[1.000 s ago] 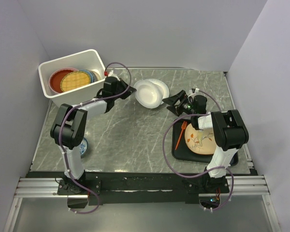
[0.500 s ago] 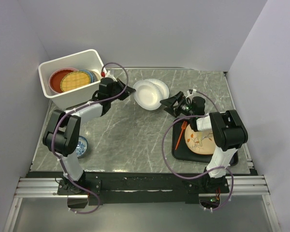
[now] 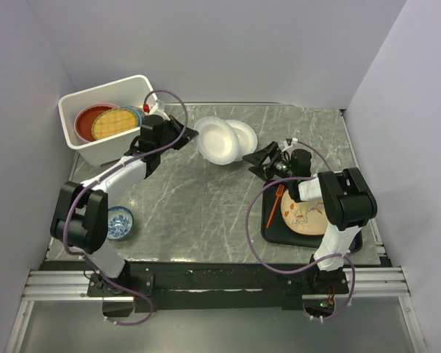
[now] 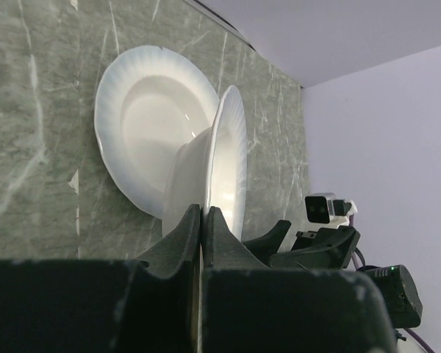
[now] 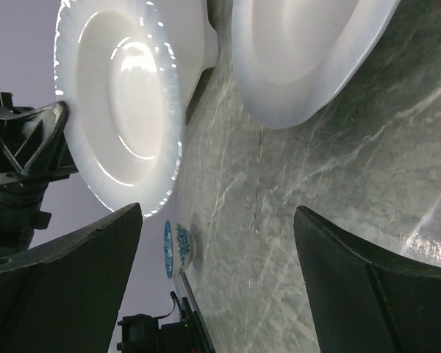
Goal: Place the plates into the plastic bin on the countertop
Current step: Pick up the plate from the corner of the board, then place the plate in the plastic bin.
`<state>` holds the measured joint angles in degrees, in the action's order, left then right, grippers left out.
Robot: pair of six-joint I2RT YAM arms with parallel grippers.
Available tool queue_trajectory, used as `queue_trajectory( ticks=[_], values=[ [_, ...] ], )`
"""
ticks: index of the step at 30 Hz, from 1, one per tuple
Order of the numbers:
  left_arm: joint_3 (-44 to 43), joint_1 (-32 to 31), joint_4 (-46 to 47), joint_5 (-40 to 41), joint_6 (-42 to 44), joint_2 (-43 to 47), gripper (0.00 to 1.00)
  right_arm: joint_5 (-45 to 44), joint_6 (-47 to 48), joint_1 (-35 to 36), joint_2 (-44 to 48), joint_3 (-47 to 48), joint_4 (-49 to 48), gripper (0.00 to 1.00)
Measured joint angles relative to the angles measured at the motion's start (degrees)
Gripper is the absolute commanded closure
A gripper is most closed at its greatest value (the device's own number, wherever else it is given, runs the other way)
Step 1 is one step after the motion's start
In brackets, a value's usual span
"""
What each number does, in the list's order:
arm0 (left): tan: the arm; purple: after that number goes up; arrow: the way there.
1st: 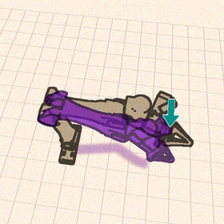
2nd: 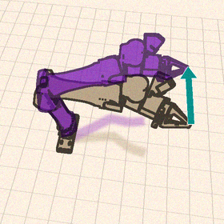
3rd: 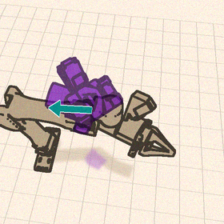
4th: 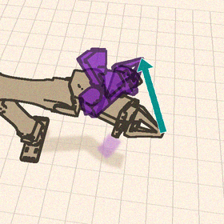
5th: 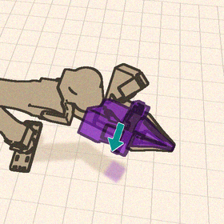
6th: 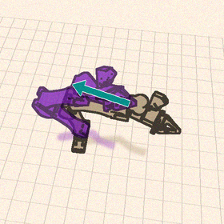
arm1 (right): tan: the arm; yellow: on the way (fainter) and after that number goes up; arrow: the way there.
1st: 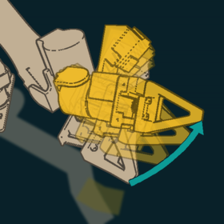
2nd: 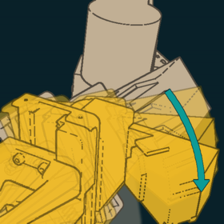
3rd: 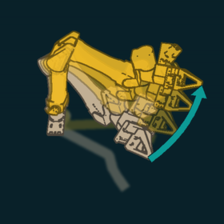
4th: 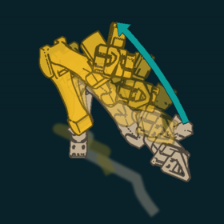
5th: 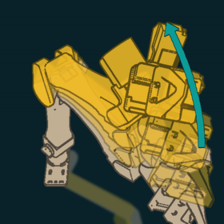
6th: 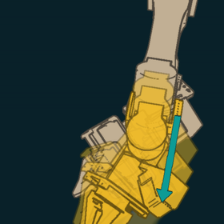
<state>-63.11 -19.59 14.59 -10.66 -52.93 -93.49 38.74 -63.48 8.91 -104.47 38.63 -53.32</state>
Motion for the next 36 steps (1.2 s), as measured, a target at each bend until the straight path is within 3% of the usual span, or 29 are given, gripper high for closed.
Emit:
queue_trajectory(
  ticks=[15, 36],
  values=[
    [1.9, 8.0, -4.2, -0.1, 1.2, 6.5, 0.99, 0.1, 0.7, 1.0, 1.8, -1.7, 0.5, 0.08],
    [2.1, 16.0, -7.6, -1.8, 0.9, 10.5, 0.99, -1.9, 8.2, 4.7, 5.6, -0.3, 11.5, 0.05]
  ],
)
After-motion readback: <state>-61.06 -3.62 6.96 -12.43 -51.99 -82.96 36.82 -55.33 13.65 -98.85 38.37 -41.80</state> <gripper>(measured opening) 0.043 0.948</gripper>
